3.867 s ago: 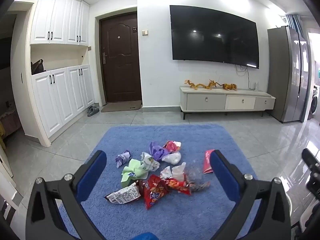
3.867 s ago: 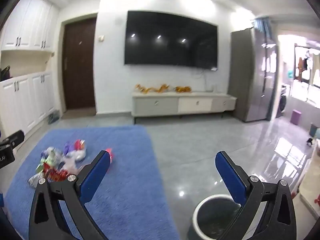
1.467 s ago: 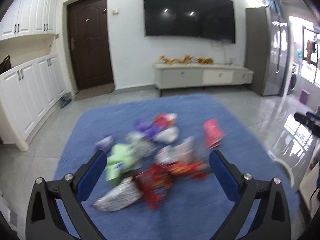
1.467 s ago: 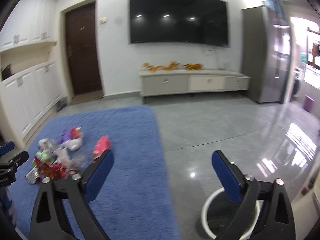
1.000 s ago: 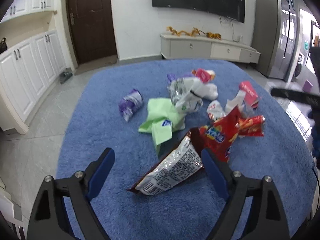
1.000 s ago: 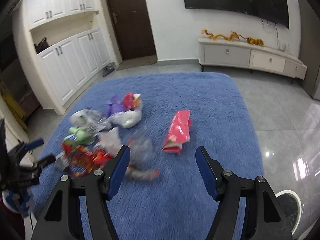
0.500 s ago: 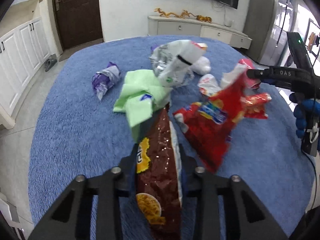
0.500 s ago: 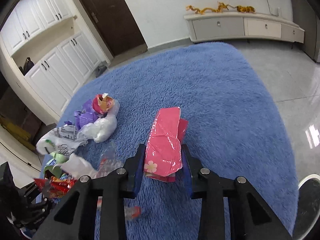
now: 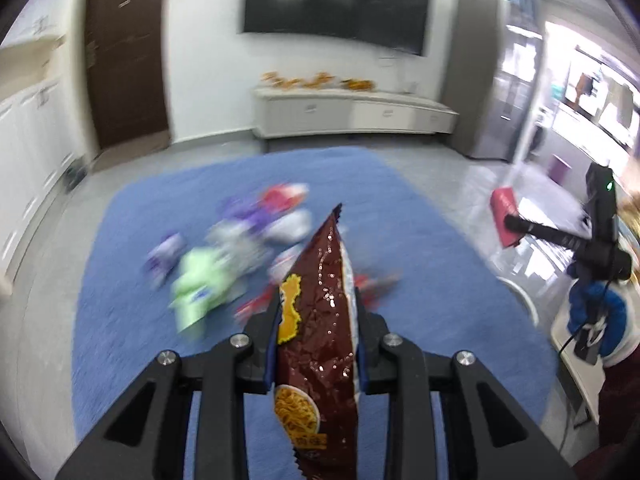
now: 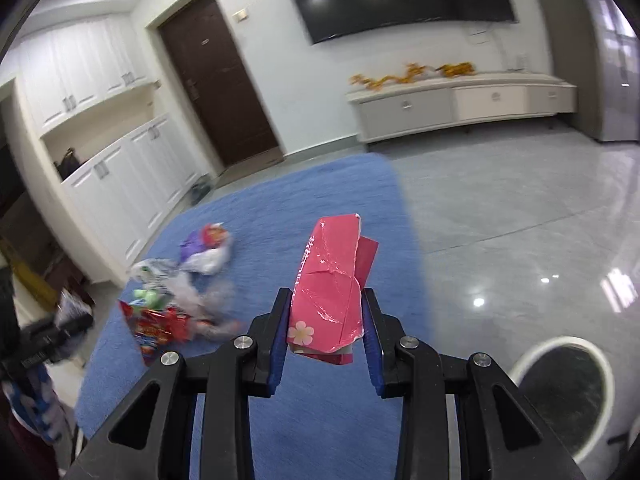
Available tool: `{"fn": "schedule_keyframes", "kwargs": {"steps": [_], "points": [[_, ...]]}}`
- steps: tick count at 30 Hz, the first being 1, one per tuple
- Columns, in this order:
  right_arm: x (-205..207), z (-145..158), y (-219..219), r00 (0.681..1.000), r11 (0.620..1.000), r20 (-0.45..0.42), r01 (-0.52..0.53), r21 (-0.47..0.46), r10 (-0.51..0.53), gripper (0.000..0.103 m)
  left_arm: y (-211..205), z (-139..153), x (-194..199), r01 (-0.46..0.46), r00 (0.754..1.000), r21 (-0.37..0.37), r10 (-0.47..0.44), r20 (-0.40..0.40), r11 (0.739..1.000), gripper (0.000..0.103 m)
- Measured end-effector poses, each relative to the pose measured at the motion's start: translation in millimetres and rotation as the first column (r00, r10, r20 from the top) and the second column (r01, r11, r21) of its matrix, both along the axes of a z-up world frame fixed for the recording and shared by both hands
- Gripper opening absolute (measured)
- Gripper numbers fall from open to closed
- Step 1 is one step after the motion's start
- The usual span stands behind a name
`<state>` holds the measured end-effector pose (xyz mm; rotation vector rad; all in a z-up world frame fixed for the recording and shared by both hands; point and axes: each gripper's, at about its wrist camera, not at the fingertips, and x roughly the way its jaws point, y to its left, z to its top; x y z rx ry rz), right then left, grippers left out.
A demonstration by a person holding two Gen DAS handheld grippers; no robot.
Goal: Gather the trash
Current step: 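Carry both wrappers to the trash bin and open both tools over it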
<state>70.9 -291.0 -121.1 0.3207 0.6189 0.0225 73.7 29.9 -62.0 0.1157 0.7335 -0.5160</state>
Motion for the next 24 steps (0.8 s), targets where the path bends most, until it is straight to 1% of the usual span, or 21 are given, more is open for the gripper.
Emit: {"fn": "schedule_keyframes", "kwargs": {"steps": [3, 5, 7, 10, 13, 15, 17, 18, 19, 20, 21, 22, 23, 24], "points": [[-30, -9, -44, 0.994, 0.994, -0.017, 0.11, -0.018, -0.11, 0.033, -68, 12, 5, 0.134, 0.991, -0.023, -0.134, -0.018, 0.991, 0.027], [-46, -22, -79, 0.979, 0.981, -0.048, 0.196, -0.009, -0.196, 0.033, -120, 15, 5, 0.218, 0.976, -0.016, -0.218, -0.022, 0.976, 0.027], [-61, -40, -113, 0.956, 0.96, -0.089, 0.279, -0.013, -0.279, 0.033, -176, 12, 5, 0.295, 0.955, 0.002, -0.295, -0.033, 0.956, 0.028], [-72, -67, -152, 0.928, 0.936, -0.142, 0.35, 0.024, -0.343, 0.034, -256, -2, 8, 0.388, 0.918, 0.008, -0.385, -0.093, 0.922, 0.029], [-81, -101, -187, 0.899, 0.913, -0.207, 0.405, 0.059, -0.385, 0.034, -324, -20, 9, 0.454, 0.885, 0.034, -0.446, -0.131, 0.89, 0.03], [-83, -122, -203, 0.882, 0.897, -0.246, 0.434, 0.085, -0.403, 0.035, -361, -34, 9, 0.482, 0.867, 0.035, -0.471, -0.163, 0.875, 0.03], [-89, -146, -222, 0.857, 0.878, -0.296, 0.468, 0.101, -0.423, 0.037, -393, -48, 7, 0.507, 0.845, 0.015, -0.494, -0.203, 0.862, 0.031], [-95, -152, -231, 0.849, 0.872, -0.31, 0.478, 0.108, -0.428, 0.037, -407, -56, 7, 0.52, 0.832, 0.006, -0.506, -0.226, 0.854, 0.035], [-97, -161, -236, 0.84, 0.863, -0.327, 0.491, 0.116, -0.434, 0.037, -421, -63, 9, 0.533, 0.816, -0.011, -0.517, -0.257, 0.846, 0.041], [-99, -167, -241, 0.83, 0.856, -0.342, 0.503, 0.121, -0.44, 0.041, -431, -70, 9, 0.542, 0.8, -0.033, -0.527, -0.288, 0.84, 0.045], [-101, -171, -246, 0.82, 0.849, -0.356, 0.515, 0.117, -0.449, 0.047, -443, -78, 9, 0.549, 0.782, -0.054, -0.536, -0.318, 0.834, 0.053], [-104, -176, -250, 0.808, 0.842, -0.369, 0.528, 0.109, -0.459, 0.05, -447, -80, 3, 0.552, 0.775, -0.063, -0.54, -0.33, 0.831, 0.059], [-108, -180, -253, 0.8, 0.836, -0.377, 0.538, 0.109, -0.466, 0.052, -454, -84, 3, 0.555, 0.768, -0.067, -0.542, -0.341, 0.829, 0.06], [-110, -180, -253, 0.797, 0.832, -0.38, 0.544, 0.112, -0.47, 0.053, -461, -88, 3, 0.559, 0.76, -0.072, -0.546, -0.352, 0.826, 0.06]]}}
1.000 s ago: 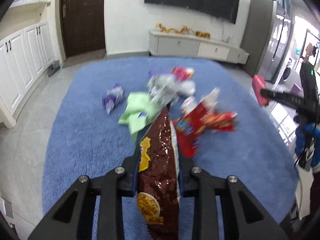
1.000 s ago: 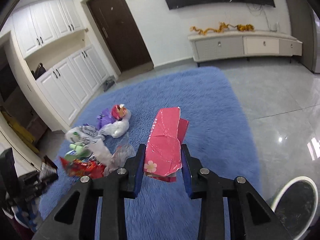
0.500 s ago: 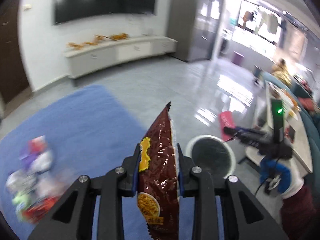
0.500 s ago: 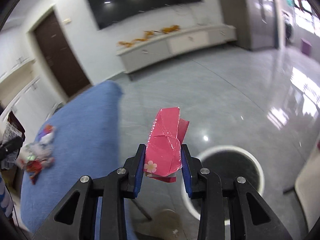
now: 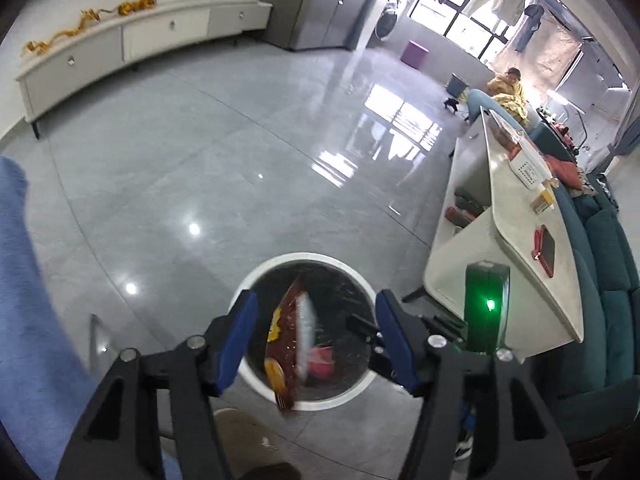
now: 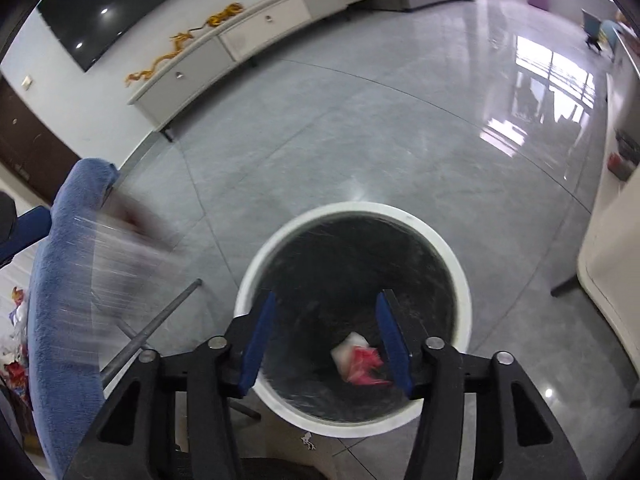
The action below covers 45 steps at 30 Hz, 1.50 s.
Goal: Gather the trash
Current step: 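Carry both wrappers to the trash bin and open both tools over it, then grasp red snack bag with left tool while right tool grasps clear plastic bag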
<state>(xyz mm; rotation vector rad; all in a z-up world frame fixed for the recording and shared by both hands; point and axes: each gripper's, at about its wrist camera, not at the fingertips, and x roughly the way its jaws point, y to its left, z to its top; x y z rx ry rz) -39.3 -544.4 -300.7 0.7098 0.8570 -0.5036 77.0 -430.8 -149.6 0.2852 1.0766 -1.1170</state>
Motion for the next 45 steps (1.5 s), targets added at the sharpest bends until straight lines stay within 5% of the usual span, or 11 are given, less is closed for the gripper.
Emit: {"fn": "schedule_keyframes", "kwargs": {"steps": [4, 8, 17, 23, 28, 33, 37, 45], "points": [[-22, -5, -9, 1.0, 1.0, -0.006, 0.018, -0.002, -0.018, 0.053, 3, -1, 0, 0.001, 1.0, -0.005, -0.001, -0.025, 1.0, 0.06], [-30, 10, -12, 0.999, 0.999, 0.009, 0.032, -0.017, -0.032, 0.053, 10, 11, -10, -0.006, 0.999, -0.015, 0.007, 0.044, 1.0, 0.06], [-27, 107, 20, 0.985, 0.992, 0.165, -0.026, -0.123, 0.046, 0.053, 90, 68, -19, -0.119, 0.97, -0.104, 0.138, 0.198, 0.987, 0.06], [-12, 185, 80, 0.937, 0.96, 0.282, -0.139, -0.245, 0.208, 0.053, 188, 107, -16, -0.241, 0.913, -0.156, 0.279, 0.297, 0.958, 0.06], [1, 227, 134, 0.891, 0.922, 0.32, -0.22, -0.318, 0.323, 0.053, 294, 123, -12, -0.367, 0.849, -0.203, 0.416, 0.324, 0.908, 0.06], [24, 251, 191, 0.846, 0.871, 0.303, -0.318, -0.374, 0.439, 0.052, 403, 117, -4, -0.513, 0.748, -0.211, 0.554, 0.366, 0.832, 0.06], [58, 256, 236, 0.804, 0.82, 0.26, -0.422, -0.386, 0.535, 0.052, 466, 97, 9, -0.603, 0.69, -0.19, 0.626, 0.363, 0.775, 0.06], [122, 225, 315, 0.736, 0.734, 0.148, -0.593, -0.33, 0.661, 0.051, 498, 43, 41, -0.625, 0.717, -0.124, 0.63, 0.298, 0.77, 0.059]]}}
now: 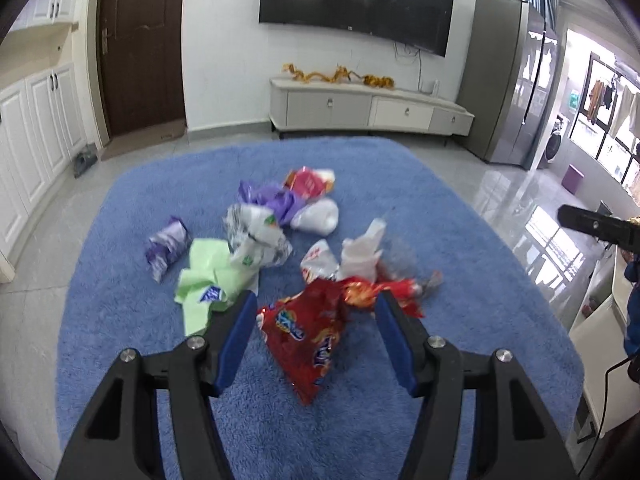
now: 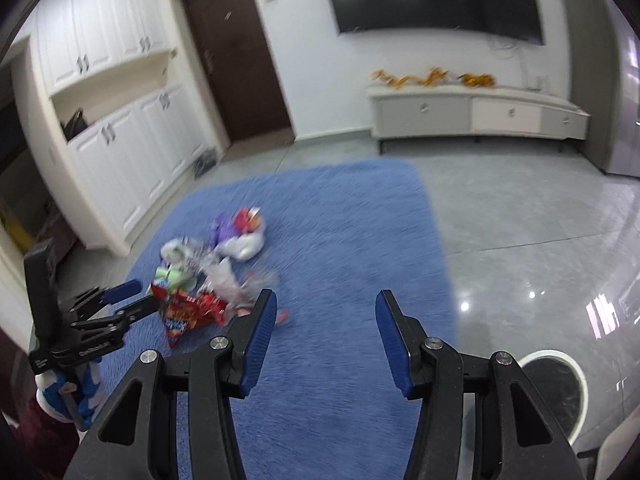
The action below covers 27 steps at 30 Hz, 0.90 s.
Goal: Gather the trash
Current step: 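Grasp red snack bag with left tool while right tool grasps clear plastic bag, then carry both bags to the trash bin and open both tools over it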
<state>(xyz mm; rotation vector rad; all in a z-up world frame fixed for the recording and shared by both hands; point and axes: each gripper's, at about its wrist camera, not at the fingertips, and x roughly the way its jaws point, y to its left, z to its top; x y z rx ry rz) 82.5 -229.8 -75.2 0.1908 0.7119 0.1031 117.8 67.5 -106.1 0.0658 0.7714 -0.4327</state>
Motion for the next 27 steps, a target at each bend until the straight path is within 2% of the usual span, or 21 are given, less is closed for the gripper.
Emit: {"fn": "schedule_keyframes", "kwargs": {"steps": [5, 7, 8, 10, 17, 22, 24, 27], "points": [[33, -30, 32, 0.994, 0.998, -0.089, -0.06, 0.006, 0.06, 0.048, -6, -19, 13, 0.044, 0.999, -0.004, -0.044, -0.03, 0.999, 0.052], [47, -43, 44, 0.988, 0.996, -0.128, -0.083, 0.021, 0.085, 0.046, -6, -25, 21, 0.056, 0.997, -0.007, -0.057, -0.052, 0.998, 0.04], [53, -48, 49, 0.985, 0.995, -0.141, -0.093, 0.022, 0.095, 0.046, -5, -28, 24, 0.058, 0.997, -0.012, -0.058, -0.058, 0.998, 0.039], [66, -55, 60, 0.98, 0.993, -0.162, -0.117, 0.017, 0.118, 0.045, 0, -31, 25, 0.059, 0.996, -0.026, -0.061, -0.062, 0.998, 0.032], [98, -79, 90, 0.958, 0.983, -0.221, -0.186, 0.003, 0.182, 0.043, 30, -28, 14, 0.035, 0.996, -0.116, -0.045, -0.08, 0.993, 0.018], [107, -95, 97, 0.946, 0.977, -0.248, -0.211, 0.017, 0.209, 0.038, 45, -18, 1, 0.009, 0.998, -0.131, -0.018, -0.064, 0.991, 0.015], [108, -99, 100, 0.946, 0.976, -0.247, -0.217, 0.006, 0.211, 0.028, 48, -12, -4, 0.003, 0.998, -0.135, -0.01, -0.056, 0.991, 0.015], [103, -101, 97, 0.946, 0.974, -0.233, -0.222, 0.034, 0.224, 0.02, 49, -4, -11, -0.008, 0.999, -0.14, 0.001, -0.048, 0.99, 0.015]]}}
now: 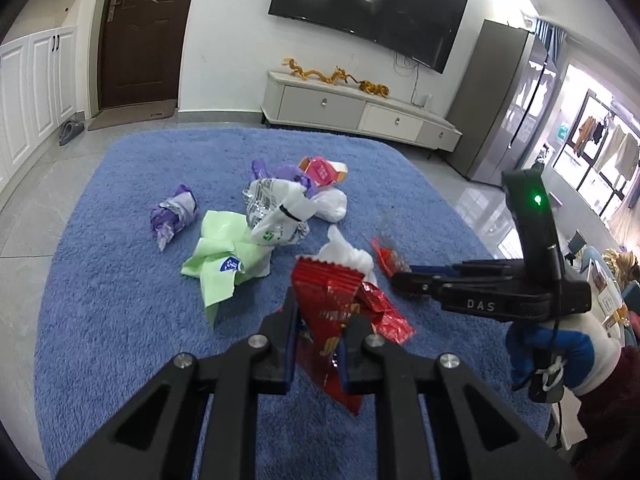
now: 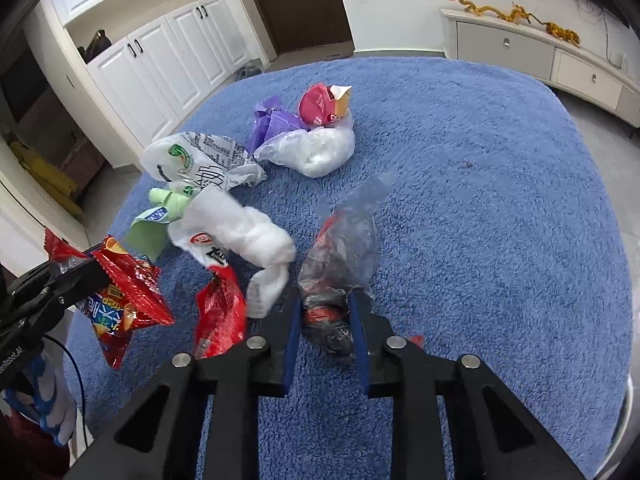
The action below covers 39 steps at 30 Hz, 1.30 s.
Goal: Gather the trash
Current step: 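Carry both bags to the trash bin and open both tools over it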
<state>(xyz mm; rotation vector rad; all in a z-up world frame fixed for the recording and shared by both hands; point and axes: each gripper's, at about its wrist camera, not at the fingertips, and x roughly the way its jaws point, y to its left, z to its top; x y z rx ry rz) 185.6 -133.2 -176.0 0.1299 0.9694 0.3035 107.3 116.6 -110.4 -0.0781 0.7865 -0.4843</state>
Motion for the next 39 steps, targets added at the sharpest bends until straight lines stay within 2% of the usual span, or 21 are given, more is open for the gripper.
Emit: {"fn": "schedule_keyframes", "kwargs": {"steps": [10, 15, 18, 23, 27, 31, 35, 39], "points": [[-56, 29, -40, 0.995, 0.996, 0.092, 0.023, 0.087, -0.031, 0.018, -6, 19, -20, -0.034, 0.999, 0.004, 0.034, 0.001, 0.999, 0.014], [-79, 43, -74, 0.985, 0.987, 0.138, 0.081, 0.14, -0.101, 0.018, -38, 40, -27, 0.016, 0.999, 0.024, -0.017, 0.038, 1.0, 0.014], [-101, 53, -117, 0.969, 0.973, 0.171, 0.146, 0.177, -0.176, 0.018, -70, 54, -31, 0.081, 0.995, 0.036, -0.083, 0.061, 0.996, 0.014], [-145, 56, -195, 0.916, 0.933, 0.206, 0.309, 0.185, -0.344, 0.018, -135, 61, -32, 0.204, 0.978, 0.029, -0.206, 0.046, 0.978, 0.014], [-179, 42, -258, 0.851, 0.868, 0.19, 0.456, 0.196, -0.49, 0.019, -211, 61, -31, 0.33, 0.944, 0.029, -0.33, 0.013, 0.944, 0.014], [-212, 11, -321, 0.773, 0.78, 0.131, 0.592, 0.2, -0.621, 0.019, -293, 50, -33, 0.43, 0.903, 0.061, -0.43, -0.019, 0.901, 0.014], [-232, -23, -362, 0.713, 0.707, 0.06, 0.676, 0.209, -0.699, 0.02, -371, 35, -34, 0.505, 0.863, 0.069, -0.501, -0.067, 0.86, 0.014], [-241, -50, -392, 0.672, 0.657, -0.001, 0.725, 0.207, -0.741, 0.021, -439, 12, -39, 0.571, 0.819, 0.076, -0.562, -0.115, 0.817, 0.016]]}}
